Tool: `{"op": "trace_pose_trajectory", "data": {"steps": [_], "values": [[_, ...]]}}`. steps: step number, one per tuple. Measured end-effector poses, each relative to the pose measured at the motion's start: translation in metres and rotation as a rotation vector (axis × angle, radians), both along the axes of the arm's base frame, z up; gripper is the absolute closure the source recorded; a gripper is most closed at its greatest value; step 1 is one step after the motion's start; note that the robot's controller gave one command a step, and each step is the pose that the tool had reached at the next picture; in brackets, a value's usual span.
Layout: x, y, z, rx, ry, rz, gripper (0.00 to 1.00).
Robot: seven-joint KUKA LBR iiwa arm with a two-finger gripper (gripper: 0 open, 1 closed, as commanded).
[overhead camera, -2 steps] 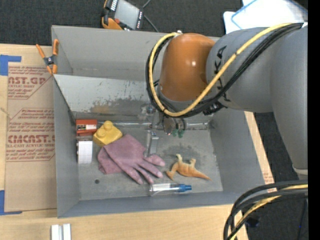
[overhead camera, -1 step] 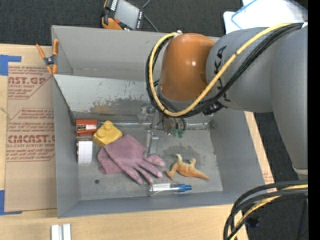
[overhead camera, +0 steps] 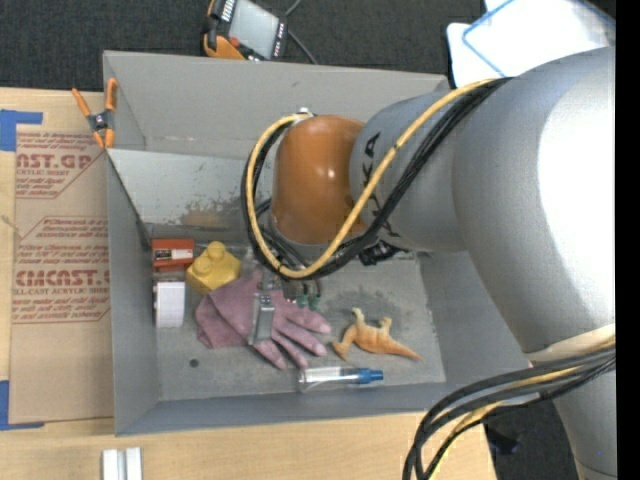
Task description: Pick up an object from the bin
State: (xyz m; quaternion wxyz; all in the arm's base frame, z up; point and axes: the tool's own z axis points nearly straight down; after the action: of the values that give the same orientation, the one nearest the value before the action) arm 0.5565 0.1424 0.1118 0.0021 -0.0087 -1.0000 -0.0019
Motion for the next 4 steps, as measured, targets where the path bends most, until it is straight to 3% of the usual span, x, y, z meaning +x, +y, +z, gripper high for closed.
{"op": "trace_pose_trajectory", "data": {"steps": [1,2,3,4], "values": [[0.028,-0.013,-0.011,-0.001,-0.018,0.002,0.00],[0.007,-0.025,-0.016,0.002,-0.009,-0.035,0.00],[0.018,-0.017,-0.041,0.000,-0.019,0.002,1.00],[0.018,-0.016,-0.041,0.001,-0.019,0.002,1.00]]}}
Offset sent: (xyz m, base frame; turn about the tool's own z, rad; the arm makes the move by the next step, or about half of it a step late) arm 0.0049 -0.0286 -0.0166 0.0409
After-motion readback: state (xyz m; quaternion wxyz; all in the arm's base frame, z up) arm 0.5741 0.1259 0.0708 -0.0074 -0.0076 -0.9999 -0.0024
